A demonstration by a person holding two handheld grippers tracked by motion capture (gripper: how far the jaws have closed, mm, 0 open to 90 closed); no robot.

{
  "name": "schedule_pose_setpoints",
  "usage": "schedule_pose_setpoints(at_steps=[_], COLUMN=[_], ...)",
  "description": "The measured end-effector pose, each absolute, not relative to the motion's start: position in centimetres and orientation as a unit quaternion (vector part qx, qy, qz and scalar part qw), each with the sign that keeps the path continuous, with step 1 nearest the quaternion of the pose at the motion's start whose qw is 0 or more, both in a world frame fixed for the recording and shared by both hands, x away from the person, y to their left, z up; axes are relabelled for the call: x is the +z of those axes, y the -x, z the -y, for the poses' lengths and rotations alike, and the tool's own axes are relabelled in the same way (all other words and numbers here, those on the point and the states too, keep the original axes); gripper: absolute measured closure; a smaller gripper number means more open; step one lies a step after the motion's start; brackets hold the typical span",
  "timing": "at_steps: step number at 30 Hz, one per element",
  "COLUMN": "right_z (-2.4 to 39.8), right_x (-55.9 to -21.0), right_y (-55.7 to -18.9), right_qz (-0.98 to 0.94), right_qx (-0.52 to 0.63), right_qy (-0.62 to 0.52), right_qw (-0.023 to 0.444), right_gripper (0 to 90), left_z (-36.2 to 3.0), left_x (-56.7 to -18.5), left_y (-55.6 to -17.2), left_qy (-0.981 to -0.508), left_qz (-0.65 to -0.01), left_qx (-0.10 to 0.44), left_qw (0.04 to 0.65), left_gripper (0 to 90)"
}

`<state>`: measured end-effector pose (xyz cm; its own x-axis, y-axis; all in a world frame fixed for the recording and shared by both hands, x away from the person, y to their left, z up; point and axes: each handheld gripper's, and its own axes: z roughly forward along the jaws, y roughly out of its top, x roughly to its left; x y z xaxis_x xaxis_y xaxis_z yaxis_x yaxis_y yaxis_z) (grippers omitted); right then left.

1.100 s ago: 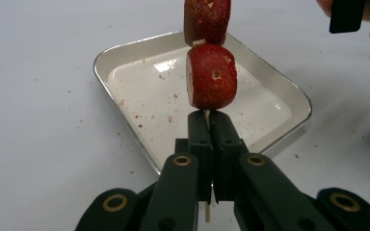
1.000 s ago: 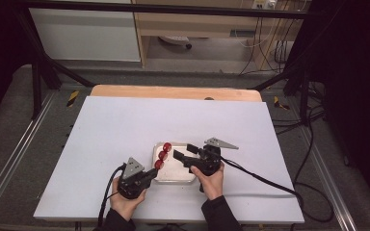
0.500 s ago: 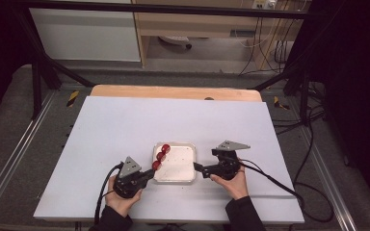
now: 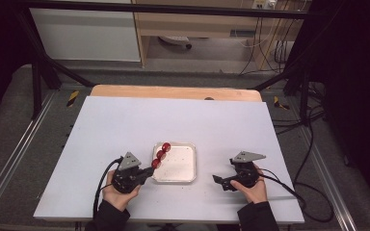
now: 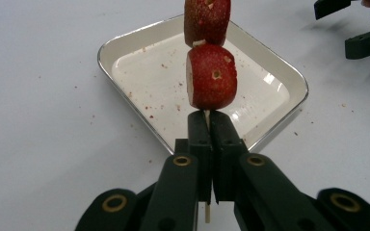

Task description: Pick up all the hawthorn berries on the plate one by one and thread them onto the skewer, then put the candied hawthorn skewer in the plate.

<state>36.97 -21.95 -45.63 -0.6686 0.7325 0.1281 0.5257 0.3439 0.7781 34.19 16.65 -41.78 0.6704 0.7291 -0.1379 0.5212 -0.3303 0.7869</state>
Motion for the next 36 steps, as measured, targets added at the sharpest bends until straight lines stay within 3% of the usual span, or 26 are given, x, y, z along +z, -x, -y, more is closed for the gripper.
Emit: schedule_pose_setpoints(at_steps=[11, 36], right_z=[23.9, 24.8], right_x=[-45.8, -45.6], right_y=[-36.3, -35.9], right_qz=[-0.804, -0.802], right_qx=[0.424, 0.428], right_qy=[-0.398, -0.398], right_qw=[0.127, 0.12], right_gripper=[0.8, 1.1], left_z=[-15.6, -12.1], left_x=[-40.5, -41.6], left_y=[-36.2, -39.2], left_qy=[-0.824, -0.856], left_qz=[-0.382, -0.385], left_qx=[0.116, 0.1], left_qw=[0.401, 0.331], left_gripper=[88.2, 88.2])
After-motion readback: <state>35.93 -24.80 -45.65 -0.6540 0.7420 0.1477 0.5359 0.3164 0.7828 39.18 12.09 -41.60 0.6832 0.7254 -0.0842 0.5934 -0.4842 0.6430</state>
